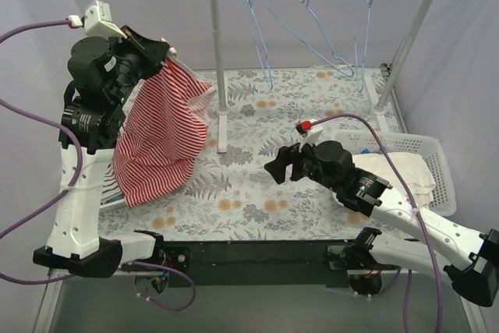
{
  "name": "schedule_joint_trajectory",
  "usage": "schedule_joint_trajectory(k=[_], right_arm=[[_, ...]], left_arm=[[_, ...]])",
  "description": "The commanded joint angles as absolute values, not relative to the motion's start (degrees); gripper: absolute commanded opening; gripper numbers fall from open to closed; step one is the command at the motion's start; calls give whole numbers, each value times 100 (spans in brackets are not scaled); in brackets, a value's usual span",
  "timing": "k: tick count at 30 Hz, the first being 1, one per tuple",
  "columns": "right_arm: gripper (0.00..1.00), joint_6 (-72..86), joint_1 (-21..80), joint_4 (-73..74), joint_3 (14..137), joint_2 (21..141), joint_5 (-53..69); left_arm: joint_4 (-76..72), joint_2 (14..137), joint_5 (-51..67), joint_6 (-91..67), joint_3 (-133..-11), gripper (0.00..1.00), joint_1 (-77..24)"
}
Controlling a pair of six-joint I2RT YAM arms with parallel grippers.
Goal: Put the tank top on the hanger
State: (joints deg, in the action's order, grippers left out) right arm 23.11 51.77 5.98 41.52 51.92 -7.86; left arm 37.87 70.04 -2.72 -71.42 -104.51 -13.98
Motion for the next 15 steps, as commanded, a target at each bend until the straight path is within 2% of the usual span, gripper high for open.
schedule_joint_trajectory(k=[1,5,15], right_arm=[[86,2188,5168,545,4561,4940,-1072],[86,2206,5177,545,4684,4817,-1169],[86,2215,5168,545,4930,4606,-1406]], left_arm=[[3464,7242,702,-7532,-10714,0,-1397],[3287,7530,1037,-7699,-11064,0,-1503],[3217,8463,1450,-8024,-13033,0,-1898]])
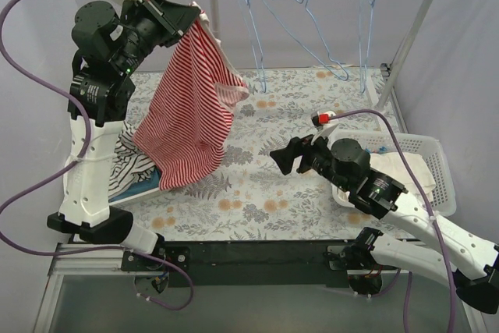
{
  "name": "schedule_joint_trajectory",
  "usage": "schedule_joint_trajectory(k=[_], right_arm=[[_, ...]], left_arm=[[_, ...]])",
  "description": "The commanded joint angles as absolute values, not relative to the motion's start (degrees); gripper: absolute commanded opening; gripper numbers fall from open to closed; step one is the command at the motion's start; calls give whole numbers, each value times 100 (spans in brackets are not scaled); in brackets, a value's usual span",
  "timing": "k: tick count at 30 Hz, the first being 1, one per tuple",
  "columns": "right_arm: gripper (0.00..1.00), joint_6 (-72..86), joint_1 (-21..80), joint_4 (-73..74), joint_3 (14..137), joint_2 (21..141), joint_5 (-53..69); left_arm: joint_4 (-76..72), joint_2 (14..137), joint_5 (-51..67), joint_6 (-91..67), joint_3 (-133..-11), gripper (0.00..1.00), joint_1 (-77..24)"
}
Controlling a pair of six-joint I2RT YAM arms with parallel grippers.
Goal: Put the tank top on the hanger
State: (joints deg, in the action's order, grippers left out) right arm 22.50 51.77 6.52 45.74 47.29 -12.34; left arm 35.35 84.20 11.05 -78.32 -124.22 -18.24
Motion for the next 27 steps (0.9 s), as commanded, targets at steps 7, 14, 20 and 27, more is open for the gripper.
schedule_joint_trajectory(k=[7,14,20,27], right_arm=[[87,2215,5168,598,5001,4430,-1582],[87,2487,5168,703,4414,4237,-1670],[81,3119,5168,414,3412,4412,-1354],[80,3700,5168,-561,2584,5535,-862]], left_arm=[[2531,8112,1573,-8464,-12235,0,-1907],[1539,6052,1740,-8815,-7635,0,-2399],[1503,4476,1590,-9561,-3687,0,-2979],[2397,3428,1240,-9906,-2390,3,-3111]])
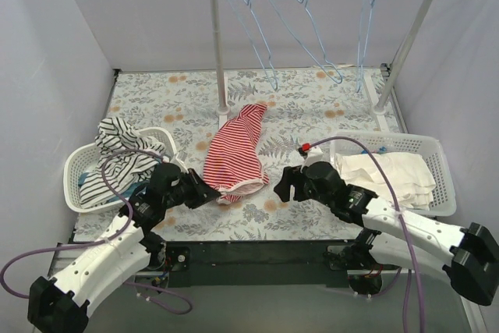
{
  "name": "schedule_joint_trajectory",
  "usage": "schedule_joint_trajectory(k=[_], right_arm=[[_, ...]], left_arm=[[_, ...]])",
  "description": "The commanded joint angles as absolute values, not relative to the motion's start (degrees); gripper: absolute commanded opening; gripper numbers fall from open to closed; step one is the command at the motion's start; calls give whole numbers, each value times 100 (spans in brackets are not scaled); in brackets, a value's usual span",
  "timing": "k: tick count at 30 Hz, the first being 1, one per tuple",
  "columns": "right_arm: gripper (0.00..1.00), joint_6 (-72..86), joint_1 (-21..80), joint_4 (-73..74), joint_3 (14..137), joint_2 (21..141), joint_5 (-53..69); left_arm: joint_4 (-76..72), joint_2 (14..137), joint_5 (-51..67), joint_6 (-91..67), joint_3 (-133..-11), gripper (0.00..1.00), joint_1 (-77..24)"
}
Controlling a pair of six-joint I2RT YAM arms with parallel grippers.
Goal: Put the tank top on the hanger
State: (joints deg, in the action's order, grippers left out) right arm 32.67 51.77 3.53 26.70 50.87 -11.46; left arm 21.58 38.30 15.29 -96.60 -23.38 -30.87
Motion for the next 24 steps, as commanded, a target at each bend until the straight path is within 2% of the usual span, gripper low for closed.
schedule_joint_trajectory(k=[1,3,4,7,9,11,12,15,20,24], right_arm=[[80,3726,5168,-693,2532,5676,-844],[80,3814,5168,-1062,2540,6114,-774],[80,3832,5168,-1133,2610,6265,-800],[77,3981,5159,-1169,2698,6635,-1045],[72,4112,5080,-1195,2646,6636,-1142],[68,4157,4993,-1187,2549,6592,-1186],[67,4175,4966,-1195,2514,6531,-1213],[64,4192,4896,-1152,2444,6329,-1265],[64,4210,4869,-845,2241,5802,-1617],[64,4175,4843,-616,2171,5310,-1802]], left_arm=[[2495,3454,1170,-9775,-2443,12,-3111],[2802,3533,994,-9607,-2706,20,-3111],[2882,3594,950,-9519,-2794,29,-3111],[3172,3691,791,-8967,-3426,41,-3120],[3199,3918,1123,-8299,-4030,40,-3111],[3418,4548,1222,-7825,-4463,30,-3198],[3523,4718,1117,-7735,-4769,29,-3321],[3542,5316,643,-7603,-4957,27,-4137],[3656,6748,-1184,-7795,-5457,25,-6130],[3885,7908,-2072,-8094,-5756,27,-6582]])
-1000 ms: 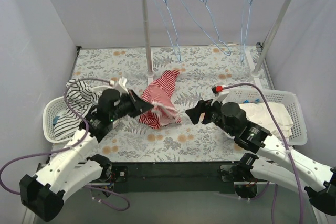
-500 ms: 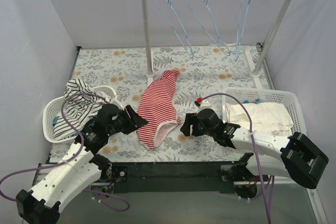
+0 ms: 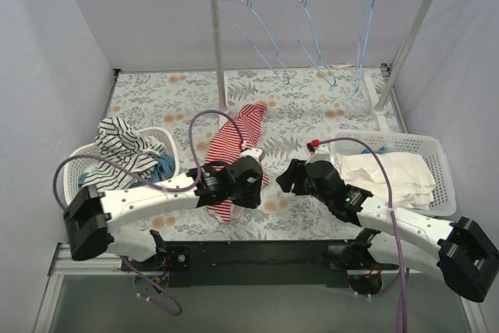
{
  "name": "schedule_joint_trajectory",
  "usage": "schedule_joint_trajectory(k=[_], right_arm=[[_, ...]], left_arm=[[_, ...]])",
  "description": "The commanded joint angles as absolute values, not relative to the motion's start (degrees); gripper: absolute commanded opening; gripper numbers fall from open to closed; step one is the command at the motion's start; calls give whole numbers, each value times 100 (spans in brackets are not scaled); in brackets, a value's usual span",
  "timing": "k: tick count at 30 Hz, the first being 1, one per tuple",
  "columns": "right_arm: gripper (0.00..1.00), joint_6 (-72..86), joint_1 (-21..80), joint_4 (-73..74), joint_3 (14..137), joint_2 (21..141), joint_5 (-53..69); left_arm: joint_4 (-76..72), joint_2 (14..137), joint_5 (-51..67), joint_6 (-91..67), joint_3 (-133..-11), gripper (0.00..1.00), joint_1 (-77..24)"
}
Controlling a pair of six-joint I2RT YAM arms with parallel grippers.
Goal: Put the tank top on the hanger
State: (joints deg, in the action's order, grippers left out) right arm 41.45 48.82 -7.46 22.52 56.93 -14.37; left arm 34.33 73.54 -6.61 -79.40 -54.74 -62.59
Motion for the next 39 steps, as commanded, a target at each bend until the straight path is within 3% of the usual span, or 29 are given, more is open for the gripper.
schedule_joint_trajectory(k=[1,9,15,16,21,24,28,32,39], right_arm=[[64,4175,4843,-580,2136,5239,-1810],[64,4061,4817,-396,2021,4834,-1811],[64,3999,4816,-404,2021,4948,-1662],[64,3990,4816,-404,2030,4983,-1635],[64,3885,4816,-606,2048,5220,-1425],[64,3815,4816,-703,2118,5474,-1302],[65,3744,4825,-861,2363,5844,-1090],[66,3735,4825,-1186,2601,6301,-897],[69,3963,4825,-1775,3049,7320,-449]], left_arm=[[3893,8284,-2187,-8121,-5783,30,-6644],[4866,9922,-3942,-8709,-6617,41,-6978],[5053,10388,-4183,-8849,-6583,46,-6996],[5141,10423,-4366,-8903,-6583,44,-6996],[5274,10223,-4421,-8913,-6592,0,-6996],[5037,9705,-4062,-8658,-6618,0,-6996],[4273,8004,-2991,-8236,-6496,0,-6777],[3754,6982,-2067,-8139,-6135,0,-5927],[3683,6504,-1661,-8270,-5801,0,-5441]])
